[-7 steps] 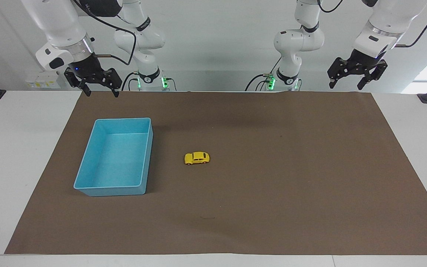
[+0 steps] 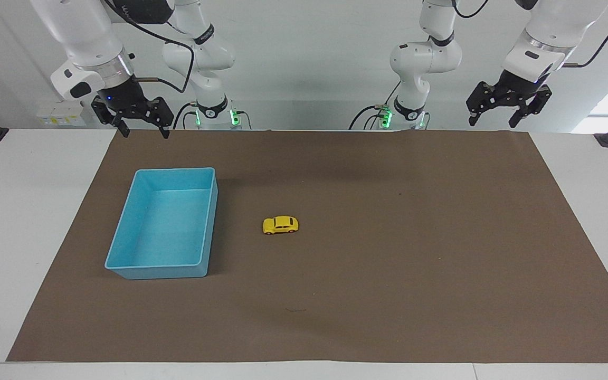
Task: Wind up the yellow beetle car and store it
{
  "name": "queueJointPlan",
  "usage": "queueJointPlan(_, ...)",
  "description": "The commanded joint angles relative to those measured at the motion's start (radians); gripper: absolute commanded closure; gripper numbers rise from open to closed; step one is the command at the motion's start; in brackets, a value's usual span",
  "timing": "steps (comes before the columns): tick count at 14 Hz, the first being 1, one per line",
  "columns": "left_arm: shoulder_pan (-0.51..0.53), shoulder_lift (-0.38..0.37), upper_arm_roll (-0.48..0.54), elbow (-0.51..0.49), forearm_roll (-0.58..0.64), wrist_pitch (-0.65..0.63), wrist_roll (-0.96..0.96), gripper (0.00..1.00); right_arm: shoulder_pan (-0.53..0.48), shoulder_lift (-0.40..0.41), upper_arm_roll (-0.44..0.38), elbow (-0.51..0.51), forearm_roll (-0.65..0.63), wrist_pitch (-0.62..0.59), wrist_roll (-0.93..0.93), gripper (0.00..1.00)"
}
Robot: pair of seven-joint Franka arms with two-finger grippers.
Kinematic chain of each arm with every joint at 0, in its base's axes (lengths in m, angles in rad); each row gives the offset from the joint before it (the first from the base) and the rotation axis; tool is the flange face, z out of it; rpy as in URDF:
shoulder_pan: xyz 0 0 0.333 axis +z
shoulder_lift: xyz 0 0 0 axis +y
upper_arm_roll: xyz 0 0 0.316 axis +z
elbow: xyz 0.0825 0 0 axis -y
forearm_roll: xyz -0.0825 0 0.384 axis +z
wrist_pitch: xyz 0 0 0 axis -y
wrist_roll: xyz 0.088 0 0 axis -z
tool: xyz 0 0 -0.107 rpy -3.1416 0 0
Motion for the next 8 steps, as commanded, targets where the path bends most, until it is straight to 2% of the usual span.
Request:
queueJointPlan(1,0.018,-0.009,-0.009,0.0,-0.017,-0.002,0.001,0.0,-0.011,-0.011,0.005,-0.015,0.012,0.015,-0.013,0.0)
queueJointPlan(8,0.009,0.002,-0.009,-0.023,-0.016,0.017,-0.006,0.0,-0.005,-0.011,0.003,-0.015,0.012,0.016,-0.014,0.0)
